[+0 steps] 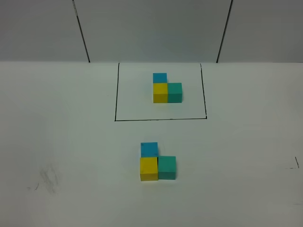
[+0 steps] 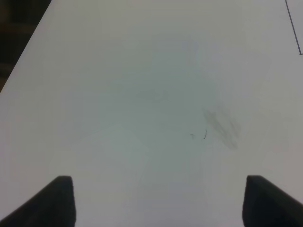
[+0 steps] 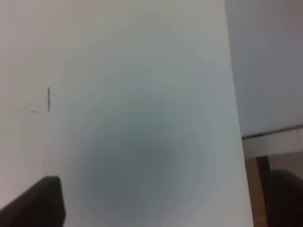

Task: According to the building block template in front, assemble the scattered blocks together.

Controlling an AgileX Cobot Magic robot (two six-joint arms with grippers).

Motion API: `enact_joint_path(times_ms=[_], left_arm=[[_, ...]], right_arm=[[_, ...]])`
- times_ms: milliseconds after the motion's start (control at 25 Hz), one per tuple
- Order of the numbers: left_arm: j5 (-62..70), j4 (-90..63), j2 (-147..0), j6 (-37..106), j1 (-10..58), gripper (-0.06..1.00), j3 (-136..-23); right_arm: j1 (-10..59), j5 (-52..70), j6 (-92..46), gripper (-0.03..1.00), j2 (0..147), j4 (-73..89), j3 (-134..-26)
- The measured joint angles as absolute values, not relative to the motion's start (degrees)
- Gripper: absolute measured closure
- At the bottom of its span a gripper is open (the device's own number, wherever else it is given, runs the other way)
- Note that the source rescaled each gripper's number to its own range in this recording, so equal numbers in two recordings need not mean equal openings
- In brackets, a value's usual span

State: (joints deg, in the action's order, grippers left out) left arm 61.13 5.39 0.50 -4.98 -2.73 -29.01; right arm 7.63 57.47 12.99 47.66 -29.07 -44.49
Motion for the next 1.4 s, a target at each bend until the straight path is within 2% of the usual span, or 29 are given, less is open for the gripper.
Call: enact_joint_path(times_ms=[640,1040,1400], left_arm=[[61.13,5.39,0.50,-4.98,-2.73,0.36,-29.01],[61.13,5.39,0.50,-4.98,-2.73,0.36,-29.01],[61.13,5.39,0.50,-4.98,-2.73,0.36,-28.99]], right_arm=[[7.63,65.54,12.11,0.18,12.16,-22.57,-34.84],[7.58,65.56,6.52,0.18,0.12,-14.61,-31.06],[7.58,61.08,1.03,0.18,-0.25,-7.82,-29.43]])
